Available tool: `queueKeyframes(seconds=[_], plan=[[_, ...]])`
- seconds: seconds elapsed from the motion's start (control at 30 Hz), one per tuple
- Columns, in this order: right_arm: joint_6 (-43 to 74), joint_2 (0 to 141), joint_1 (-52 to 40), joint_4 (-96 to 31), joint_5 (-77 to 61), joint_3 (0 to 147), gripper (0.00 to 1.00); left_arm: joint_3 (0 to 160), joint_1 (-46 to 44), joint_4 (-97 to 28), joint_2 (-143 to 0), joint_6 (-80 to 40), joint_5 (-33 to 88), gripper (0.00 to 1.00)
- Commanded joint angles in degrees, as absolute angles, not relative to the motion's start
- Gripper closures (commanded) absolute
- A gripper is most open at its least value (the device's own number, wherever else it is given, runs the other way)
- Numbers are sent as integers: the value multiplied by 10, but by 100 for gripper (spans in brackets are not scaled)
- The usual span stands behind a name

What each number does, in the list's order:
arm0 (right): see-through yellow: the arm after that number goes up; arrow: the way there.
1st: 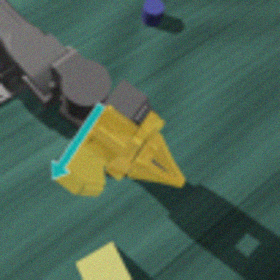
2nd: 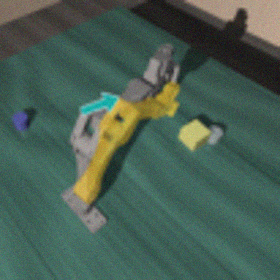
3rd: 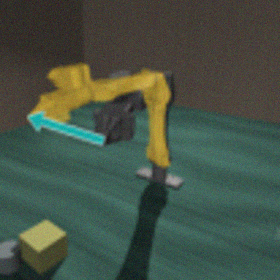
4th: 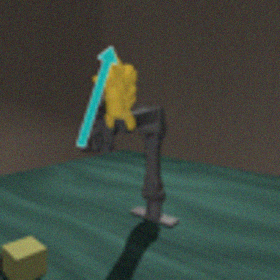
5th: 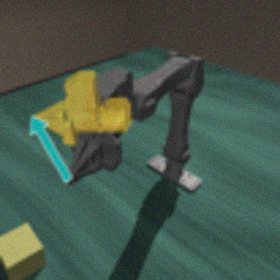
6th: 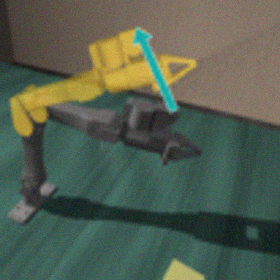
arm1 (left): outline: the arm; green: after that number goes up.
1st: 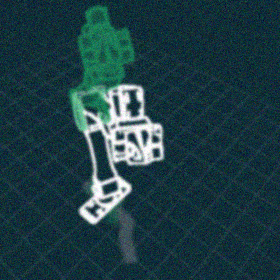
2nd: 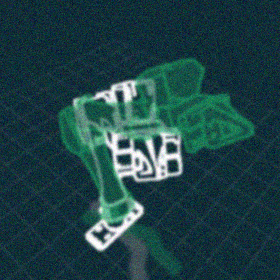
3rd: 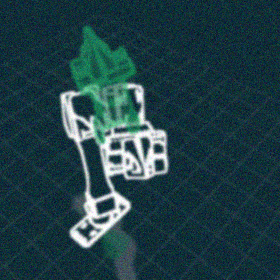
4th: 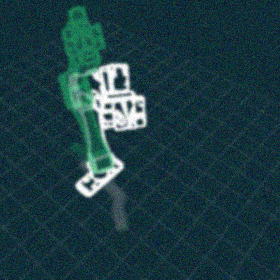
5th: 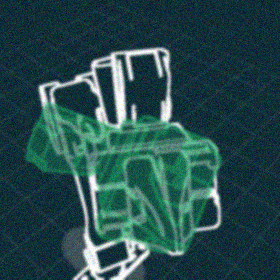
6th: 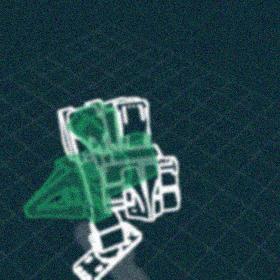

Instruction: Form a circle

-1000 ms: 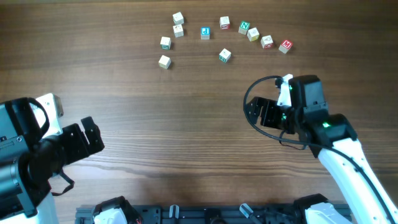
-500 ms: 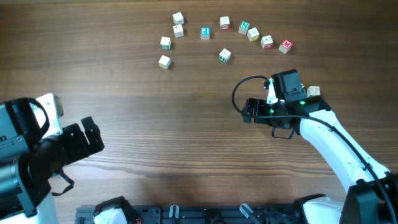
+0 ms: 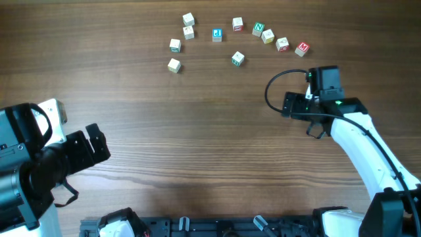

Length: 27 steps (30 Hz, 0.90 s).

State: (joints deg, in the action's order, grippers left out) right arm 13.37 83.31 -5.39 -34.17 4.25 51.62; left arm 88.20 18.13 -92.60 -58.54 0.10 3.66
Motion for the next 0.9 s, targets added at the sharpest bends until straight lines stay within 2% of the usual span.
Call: queueKeyframes(seconds=[0.0,0.3,0.43,0.67,0.77,0.87], plan=[[44,834,-21,-337,55,529,0,879,185,-924,-581,-4,31,0],[19,876,47,-304,43,529,0,879,185,-924,-581,-4,31,0],[136,877,58,-289,43,530,1,879,185,-924,-581,-5,31,0],[173,878,65,-269,78,530,9,879,185,-924,-581,-4,31,0],[181,878,89,-266,93,530,20,879,185,-924,-581,-5,31,0],[140,884,110,-263,76,530,20,879,185,-924,-581,-4,31,0]])
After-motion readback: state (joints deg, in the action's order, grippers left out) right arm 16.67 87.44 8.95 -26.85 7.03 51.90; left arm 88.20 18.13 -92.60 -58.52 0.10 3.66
